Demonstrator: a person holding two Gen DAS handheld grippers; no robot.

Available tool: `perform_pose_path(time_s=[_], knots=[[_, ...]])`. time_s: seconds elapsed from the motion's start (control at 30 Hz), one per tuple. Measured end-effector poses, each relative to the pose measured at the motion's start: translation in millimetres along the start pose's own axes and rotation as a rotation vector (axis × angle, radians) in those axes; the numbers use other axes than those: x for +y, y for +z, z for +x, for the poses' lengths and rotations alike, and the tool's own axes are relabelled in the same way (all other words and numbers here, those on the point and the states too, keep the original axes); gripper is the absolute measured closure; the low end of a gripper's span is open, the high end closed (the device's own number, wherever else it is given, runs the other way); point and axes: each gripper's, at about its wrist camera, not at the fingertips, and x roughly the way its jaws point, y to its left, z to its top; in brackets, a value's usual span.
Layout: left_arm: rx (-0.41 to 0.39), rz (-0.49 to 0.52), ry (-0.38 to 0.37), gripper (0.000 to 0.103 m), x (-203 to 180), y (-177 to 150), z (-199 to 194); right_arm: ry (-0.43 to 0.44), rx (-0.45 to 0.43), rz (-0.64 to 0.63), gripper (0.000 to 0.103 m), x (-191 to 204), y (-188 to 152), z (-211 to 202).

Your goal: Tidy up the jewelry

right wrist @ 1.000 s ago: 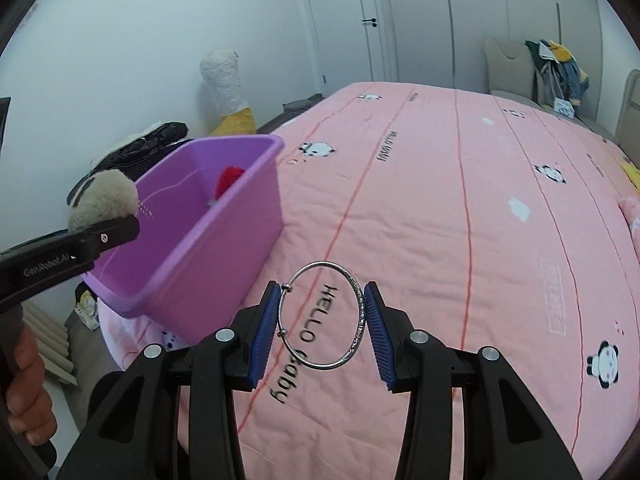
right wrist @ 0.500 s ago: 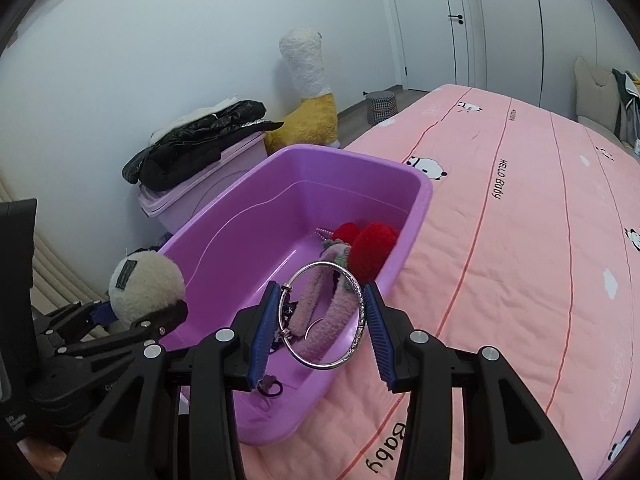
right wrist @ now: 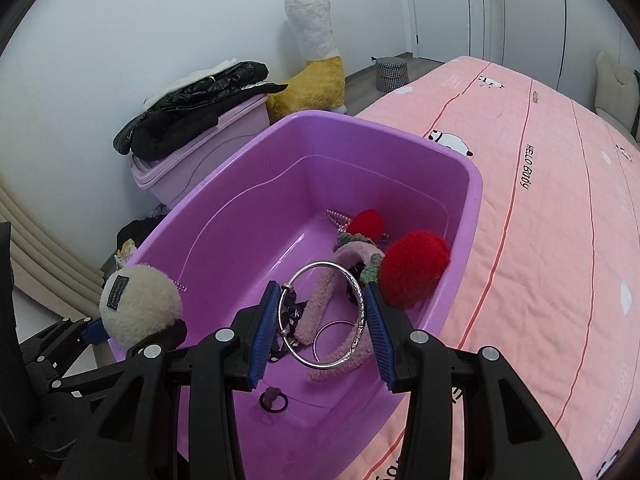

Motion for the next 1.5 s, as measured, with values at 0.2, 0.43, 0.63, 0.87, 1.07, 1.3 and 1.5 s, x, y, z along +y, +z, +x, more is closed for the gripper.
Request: perform_pose_path(time_s=[0.2, 0.43, 0.63, 0.87, 1.07, 1.3, 1.5], knots=[[0.016, -0.011, 0.008, 0.046, 3, 5, 7, -0.014, 0.017, 0.007, 0.061, 0, 4, 8], [0.025, -0.02, 0.012, 0.04, 3, 8, 10, -0.042, 0.035, 0.019, 0.061, -3, 9, 17], [0.012, -0.03, 0.016, 0.012, 4, 10, 4, -0.064, 0.008, 0.04, 0.037, -7, 13, 8], [0.002, -0.028, 0.036, 0.008, 4, 11, -7, -0.076, -0.003, 0.034, 0.037, -7, 12, -3], [-0.015, -0.03, 0.042, 0.008, 5, 11, -19, -0.071, -0.008, 0.036, 0.037, -4, 10, -11], [-0.018, -0.049, 0.039, 0.008, 11, 11, -27, -0.064, -0.02, 0.042, 0.037, -3, 7, -22], [-0.021, -0.045, 0.041, 0.008, 11, 12, -37, -0.06, -0.021, 0.042, 0.037, 0, 8, -33]])
